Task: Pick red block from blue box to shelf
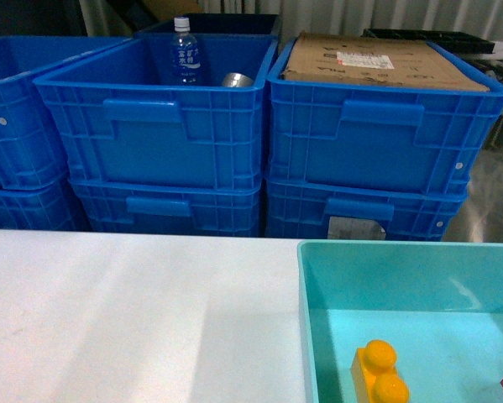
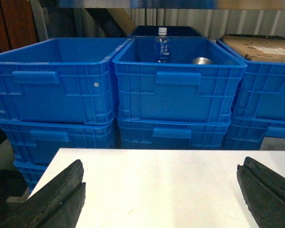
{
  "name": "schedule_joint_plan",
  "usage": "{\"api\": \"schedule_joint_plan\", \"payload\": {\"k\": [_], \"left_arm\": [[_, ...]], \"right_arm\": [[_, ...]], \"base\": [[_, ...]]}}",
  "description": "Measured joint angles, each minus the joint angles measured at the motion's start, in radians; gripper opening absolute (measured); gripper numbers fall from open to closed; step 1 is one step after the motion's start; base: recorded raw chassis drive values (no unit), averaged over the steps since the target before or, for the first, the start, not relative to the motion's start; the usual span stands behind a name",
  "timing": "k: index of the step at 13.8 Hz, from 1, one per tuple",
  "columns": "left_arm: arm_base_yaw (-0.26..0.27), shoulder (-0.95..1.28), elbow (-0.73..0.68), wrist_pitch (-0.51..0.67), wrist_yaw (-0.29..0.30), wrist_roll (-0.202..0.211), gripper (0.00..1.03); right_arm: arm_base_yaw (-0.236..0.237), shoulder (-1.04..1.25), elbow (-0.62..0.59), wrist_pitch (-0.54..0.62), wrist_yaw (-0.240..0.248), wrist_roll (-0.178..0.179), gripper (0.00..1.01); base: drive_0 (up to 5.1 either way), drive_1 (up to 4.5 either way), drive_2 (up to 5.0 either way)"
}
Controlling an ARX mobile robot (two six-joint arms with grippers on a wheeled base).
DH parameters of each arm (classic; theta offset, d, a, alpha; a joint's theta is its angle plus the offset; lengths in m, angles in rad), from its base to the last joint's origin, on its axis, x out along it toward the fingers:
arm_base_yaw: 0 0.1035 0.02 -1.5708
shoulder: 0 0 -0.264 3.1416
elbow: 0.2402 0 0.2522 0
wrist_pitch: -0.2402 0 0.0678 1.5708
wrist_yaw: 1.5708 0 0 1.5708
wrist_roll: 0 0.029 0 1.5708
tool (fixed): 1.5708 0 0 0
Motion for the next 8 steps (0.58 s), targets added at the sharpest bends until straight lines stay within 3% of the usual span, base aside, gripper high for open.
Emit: {"api": "schedule_joint_plan", "payload": {"k": [6, 8], "left_arm": [[0.0, 0.0, 0.0, 0.0, 0.0, 0.0, 0.98], [0.0, 0.0, 0.0, 0.0, 0.0, 0.0, 0.98]], "right_arm": [[0.0, 0.0, 0.0, 0.0, 0.0, 0.0, 0.98], [-0.037, 0.015, 0.002, -0.034, -0.037, 0.021, 0.98]], "base": [[0.0, 0.0, 0.0], [0.0, 0.0, 0.0]]}}
